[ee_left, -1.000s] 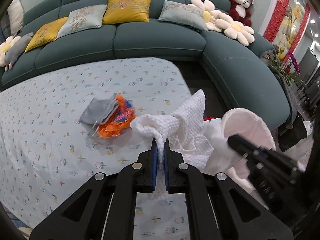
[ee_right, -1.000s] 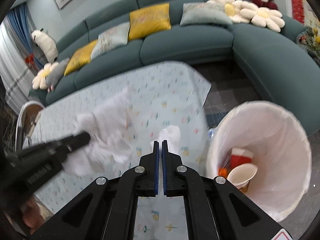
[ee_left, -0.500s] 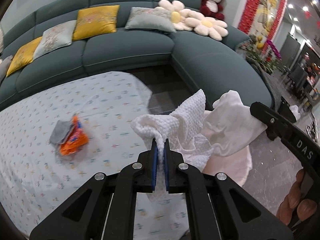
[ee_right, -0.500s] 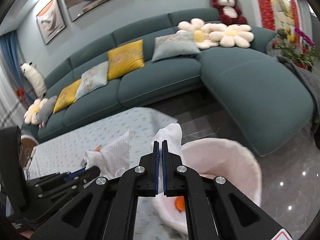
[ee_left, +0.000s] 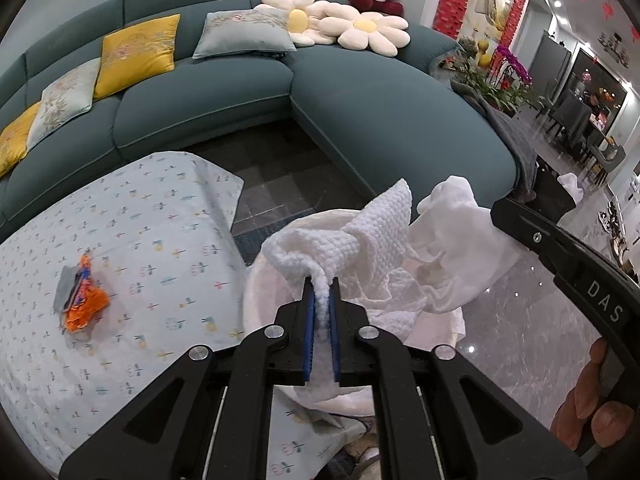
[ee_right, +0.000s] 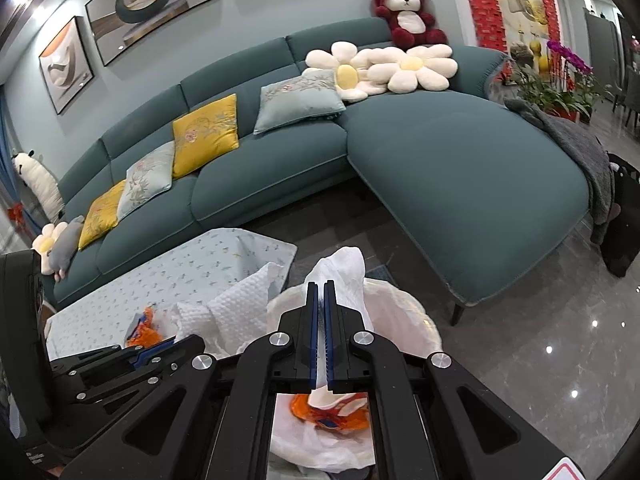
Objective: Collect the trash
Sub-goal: 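Open both grippers to drop the towel and glove into the wastebasket, then move both open grippers back toward the grey cloth and orange bag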
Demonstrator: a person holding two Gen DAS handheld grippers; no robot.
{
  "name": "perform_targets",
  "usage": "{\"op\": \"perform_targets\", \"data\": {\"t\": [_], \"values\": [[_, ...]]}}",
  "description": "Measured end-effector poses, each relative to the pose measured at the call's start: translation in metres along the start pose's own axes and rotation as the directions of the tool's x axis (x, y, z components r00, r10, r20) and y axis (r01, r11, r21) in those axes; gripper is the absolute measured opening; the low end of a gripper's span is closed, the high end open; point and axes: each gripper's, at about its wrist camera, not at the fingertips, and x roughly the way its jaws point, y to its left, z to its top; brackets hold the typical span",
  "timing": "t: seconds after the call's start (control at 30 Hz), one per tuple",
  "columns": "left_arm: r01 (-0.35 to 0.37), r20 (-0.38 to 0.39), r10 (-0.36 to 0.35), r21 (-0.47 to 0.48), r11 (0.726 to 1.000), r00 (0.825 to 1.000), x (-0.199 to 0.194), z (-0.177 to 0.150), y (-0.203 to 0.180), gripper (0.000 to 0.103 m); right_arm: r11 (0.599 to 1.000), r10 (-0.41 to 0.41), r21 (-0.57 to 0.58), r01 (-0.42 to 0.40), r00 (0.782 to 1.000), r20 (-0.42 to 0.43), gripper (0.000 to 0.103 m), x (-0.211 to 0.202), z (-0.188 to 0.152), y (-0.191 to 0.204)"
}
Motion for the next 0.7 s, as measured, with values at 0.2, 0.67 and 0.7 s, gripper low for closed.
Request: {"op": "perform_targets", "data": {"t": [0.2, 0.67, 0.7], "values": [[-0.024, 0.011, 0.024, -0.018, 1.0, 1.0, 0.003, -0.002, -0.006, 0.046, 1.0, -0.027, 0.002, 0.027, 0.999, 0.019, 0.028, -0.002, 0.0, -0.003], [-0.037, 0.031, 0.039, -0.062, 0.997, 0.999, -0.015, -0.006, 0.014, 0.049, 1.0, -0.016, -0.023, 0.017, 0.999, 0.031, 0.036, -0.009, -0.001, 0.017], [-0.039, 0.033, 0.041, -0.066, 0.997, 0.999, -0.016, -0.006, 0.017, 0.049, 1.0, -0.013, -0.026, 0.014, 0.999, 0.03, 0.036, -0.009, -0.001, 0.02]]}}
